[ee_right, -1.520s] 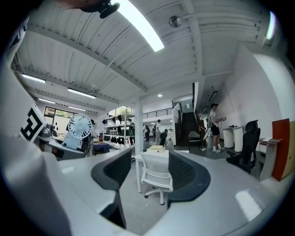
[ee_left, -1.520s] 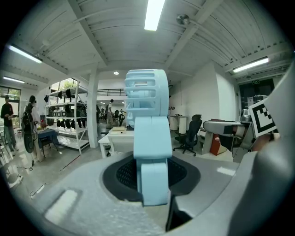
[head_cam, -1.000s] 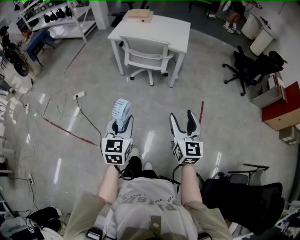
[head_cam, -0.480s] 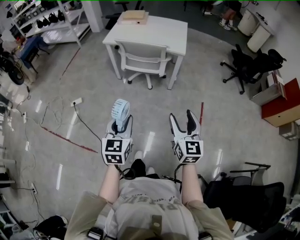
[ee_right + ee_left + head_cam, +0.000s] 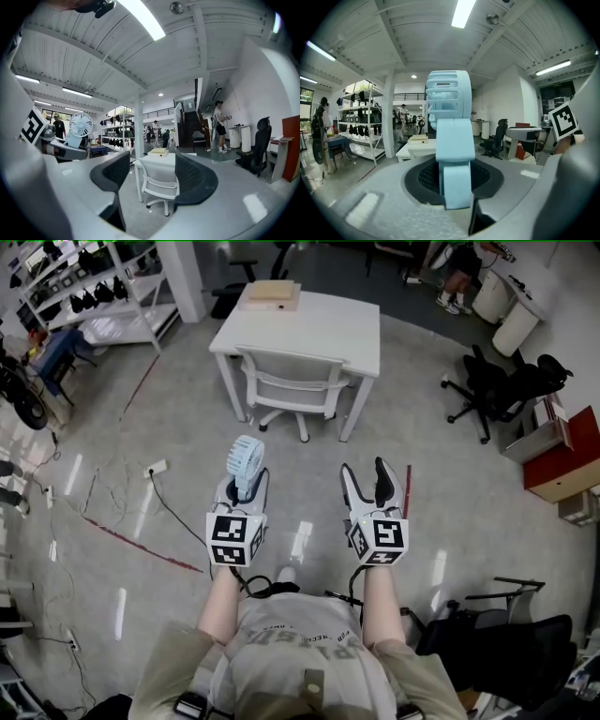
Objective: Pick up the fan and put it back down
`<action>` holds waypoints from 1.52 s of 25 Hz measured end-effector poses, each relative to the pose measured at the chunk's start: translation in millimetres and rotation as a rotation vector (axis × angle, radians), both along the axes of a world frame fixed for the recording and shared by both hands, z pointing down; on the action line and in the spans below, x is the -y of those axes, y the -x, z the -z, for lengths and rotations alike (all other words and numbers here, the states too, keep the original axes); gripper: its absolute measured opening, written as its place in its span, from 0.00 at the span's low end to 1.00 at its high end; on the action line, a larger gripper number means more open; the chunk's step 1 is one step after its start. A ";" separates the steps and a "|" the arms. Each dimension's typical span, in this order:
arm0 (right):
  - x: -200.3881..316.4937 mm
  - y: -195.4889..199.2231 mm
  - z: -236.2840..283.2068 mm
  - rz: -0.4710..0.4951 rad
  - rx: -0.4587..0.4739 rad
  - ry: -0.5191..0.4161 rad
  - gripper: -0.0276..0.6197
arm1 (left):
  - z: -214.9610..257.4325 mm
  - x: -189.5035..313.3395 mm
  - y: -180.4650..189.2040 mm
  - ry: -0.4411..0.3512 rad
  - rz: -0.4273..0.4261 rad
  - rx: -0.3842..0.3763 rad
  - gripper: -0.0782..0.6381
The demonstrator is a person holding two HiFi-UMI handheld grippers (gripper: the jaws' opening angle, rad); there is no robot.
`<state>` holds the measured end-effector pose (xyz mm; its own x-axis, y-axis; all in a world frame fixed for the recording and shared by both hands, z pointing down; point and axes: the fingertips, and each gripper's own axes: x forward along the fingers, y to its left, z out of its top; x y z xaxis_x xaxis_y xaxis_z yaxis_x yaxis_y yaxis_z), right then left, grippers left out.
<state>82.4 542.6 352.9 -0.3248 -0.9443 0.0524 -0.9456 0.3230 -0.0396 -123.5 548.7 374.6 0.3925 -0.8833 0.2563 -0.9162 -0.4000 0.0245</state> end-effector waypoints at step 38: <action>217.3 -69.3 -0.8 0.122 -0.027 0.008 0.48 | 0.0 195.3 -71.3 -0.024 0.090 -0.006 0.26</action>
<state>151.7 325.3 353.7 -0.4360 -0.8972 0.0696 -0.8998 0.4359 -0.0174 -52.2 353.3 374.6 0.3130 -0.9209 0.2325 -0.9482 -0.3168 0.0220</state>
